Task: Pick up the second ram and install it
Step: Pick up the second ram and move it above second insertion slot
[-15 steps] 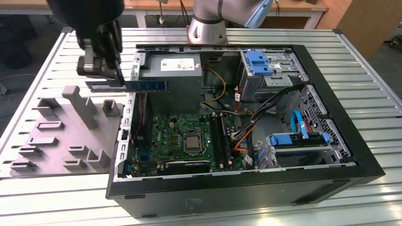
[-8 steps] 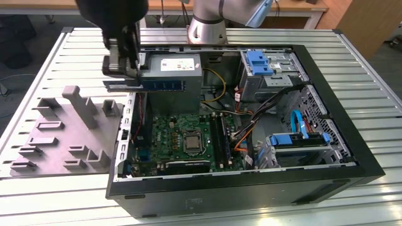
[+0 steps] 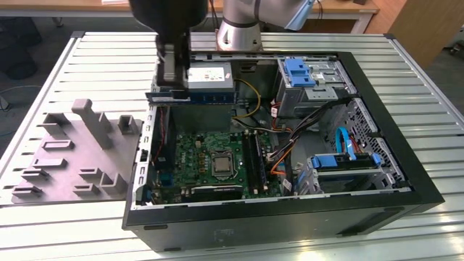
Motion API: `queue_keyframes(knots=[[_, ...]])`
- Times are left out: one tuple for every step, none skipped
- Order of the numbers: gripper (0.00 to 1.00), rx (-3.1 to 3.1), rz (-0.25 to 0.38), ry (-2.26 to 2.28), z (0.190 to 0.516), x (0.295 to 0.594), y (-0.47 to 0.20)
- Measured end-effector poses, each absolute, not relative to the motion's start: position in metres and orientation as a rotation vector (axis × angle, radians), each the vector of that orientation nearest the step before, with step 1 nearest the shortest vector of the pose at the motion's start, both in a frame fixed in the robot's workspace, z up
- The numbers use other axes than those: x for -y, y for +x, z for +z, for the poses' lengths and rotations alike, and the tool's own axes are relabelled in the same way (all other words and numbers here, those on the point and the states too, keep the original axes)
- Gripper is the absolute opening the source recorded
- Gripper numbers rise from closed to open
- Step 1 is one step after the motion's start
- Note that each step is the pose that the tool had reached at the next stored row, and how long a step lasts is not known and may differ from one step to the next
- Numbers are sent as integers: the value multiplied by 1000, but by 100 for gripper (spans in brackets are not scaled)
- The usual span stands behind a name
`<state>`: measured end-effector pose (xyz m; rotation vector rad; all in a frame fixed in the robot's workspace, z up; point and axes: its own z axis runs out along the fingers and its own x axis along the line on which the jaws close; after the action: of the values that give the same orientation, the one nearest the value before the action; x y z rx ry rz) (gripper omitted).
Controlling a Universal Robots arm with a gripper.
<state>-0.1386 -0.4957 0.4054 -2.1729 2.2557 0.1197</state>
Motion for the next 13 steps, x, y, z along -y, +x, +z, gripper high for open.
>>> queue_keyframes(knots=[[12, -2256, 120, -2173, 405, 496, -134], [12, -2256, 120, -2173, 405, 496, -130], [12, -2256, 120, -2173, 405, 496, -125], [12, -2256, 120, -2173, 405, 496, -121], [12, -2256, 120, -2173, 405, 496, -117], [12, -2256, 120, -2173, 405, 496, -112], [12, -2256, 120, -2173, 405, 496, -107], [12, -2256, 120, -2173, 405, 496, -103], [12, -2256, 120, -2173, 405, 496, -99], [12, -2256, 120, -2173, 405, 496, -97], [12, -2256, 120, -2173, 405, 496, -97], [12, -2256, 120, -2173, 405, 496, -97], [12, -2256, 120, -2173, 405, 496, -97]])
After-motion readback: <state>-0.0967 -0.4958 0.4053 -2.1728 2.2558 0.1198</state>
